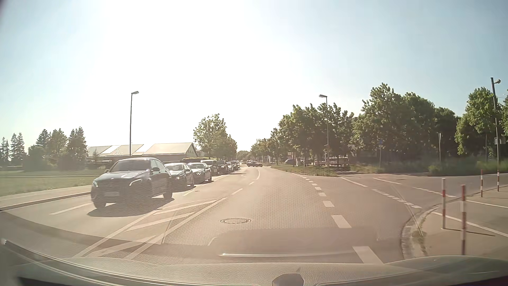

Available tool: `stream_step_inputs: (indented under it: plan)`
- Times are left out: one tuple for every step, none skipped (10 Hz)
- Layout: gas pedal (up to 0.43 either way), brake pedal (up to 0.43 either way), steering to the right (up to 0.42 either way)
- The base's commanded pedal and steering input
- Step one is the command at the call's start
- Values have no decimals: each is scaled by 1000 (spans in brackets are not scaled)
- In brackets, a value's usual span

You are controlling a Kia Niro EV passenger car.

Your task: Follow the waypoints while adhering to traffic rules and regulations

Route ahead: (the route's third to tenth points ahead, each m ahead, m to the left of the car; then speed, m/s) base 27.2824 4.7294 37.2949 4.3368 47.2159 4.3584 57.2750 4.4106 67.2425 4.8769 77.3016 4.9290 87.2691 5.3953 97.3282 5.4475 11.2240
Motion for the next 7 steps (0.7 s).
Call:
stream_step_inputs:
  plan:
    - [98,0,20]
    - [110,0,17]
    - [110,0,13]
    - [110,0,10]
    - [98,0,7]
    - [87,0,6]
    - [79,0,5]
